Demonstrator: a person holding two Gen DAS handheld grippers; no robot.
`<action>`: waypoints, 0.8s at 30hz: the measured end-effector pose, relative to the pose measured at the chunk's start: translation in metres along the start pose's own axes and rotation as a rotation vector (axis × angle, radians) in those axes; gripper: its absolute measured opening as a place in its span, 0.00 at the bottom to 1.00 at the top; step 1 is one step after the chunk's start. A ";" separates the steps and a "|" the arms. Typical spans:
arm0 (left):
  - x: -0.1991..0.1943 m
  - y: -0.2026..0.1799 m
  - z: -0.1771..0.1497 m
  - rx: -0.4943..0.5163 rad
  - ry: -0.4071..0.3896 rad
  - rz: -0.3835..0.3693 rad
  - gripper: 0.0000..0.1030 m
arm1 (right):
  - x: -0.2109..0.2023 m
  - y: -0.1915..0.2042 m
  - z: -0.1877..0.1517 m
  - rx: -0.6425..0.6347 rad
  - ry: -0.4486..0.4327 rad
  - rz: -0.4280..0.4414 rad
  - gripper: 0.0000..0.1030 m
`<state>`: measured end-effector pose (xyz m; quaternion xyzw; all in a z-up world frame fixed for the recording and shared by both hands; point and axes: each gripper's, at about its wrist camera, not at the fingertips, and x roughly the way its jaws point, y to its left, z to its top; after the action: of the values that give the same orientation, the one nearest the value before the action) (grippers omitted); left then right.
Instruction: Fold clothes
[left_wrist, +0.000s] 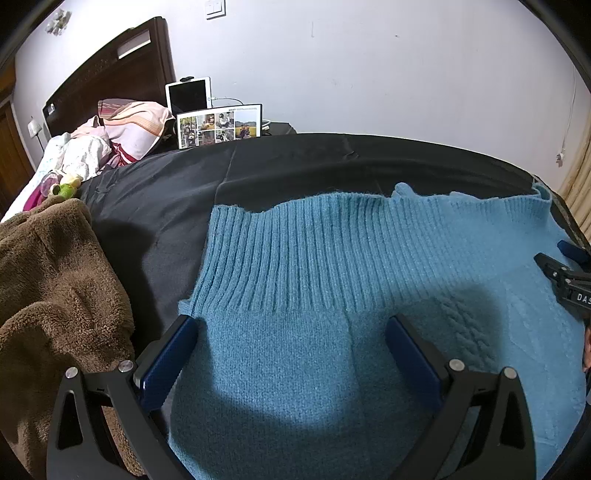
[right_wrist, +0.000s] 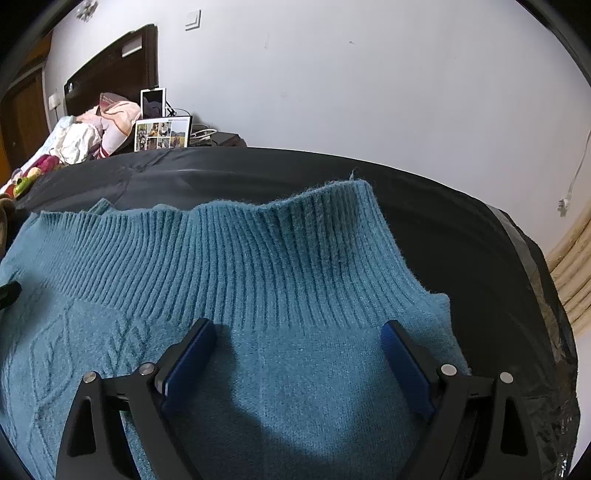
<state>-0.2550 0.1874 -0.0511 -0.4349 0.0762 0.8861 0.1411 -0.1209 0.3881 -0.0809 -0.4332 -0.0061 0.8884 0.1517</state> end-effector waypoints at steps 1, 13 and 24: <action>0.000 0.000 0.000 0.000 -0.001 0.001 0.99 | 0.001 0.001 0.000 -0.001 0.001 -0.005 0.90; 0.003 0.000 0.001 -0.003 -0.004 -0.007 0.97 | 0.005 -0.003 0.002 0.023 0.013 0.012 0.92; 0.001 0.003 0.002 -0.026 -0.027 0.016 0.77 | 0.003 -0.004 0.001 0.026 0.007 0.018 0.92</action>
<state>-0.2581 0.1856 -0.0510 -0.4243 0.0662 0.8938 0.1291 -0.1227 0.3926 -0.0823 -0.4344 0.0099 0.8882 0.1494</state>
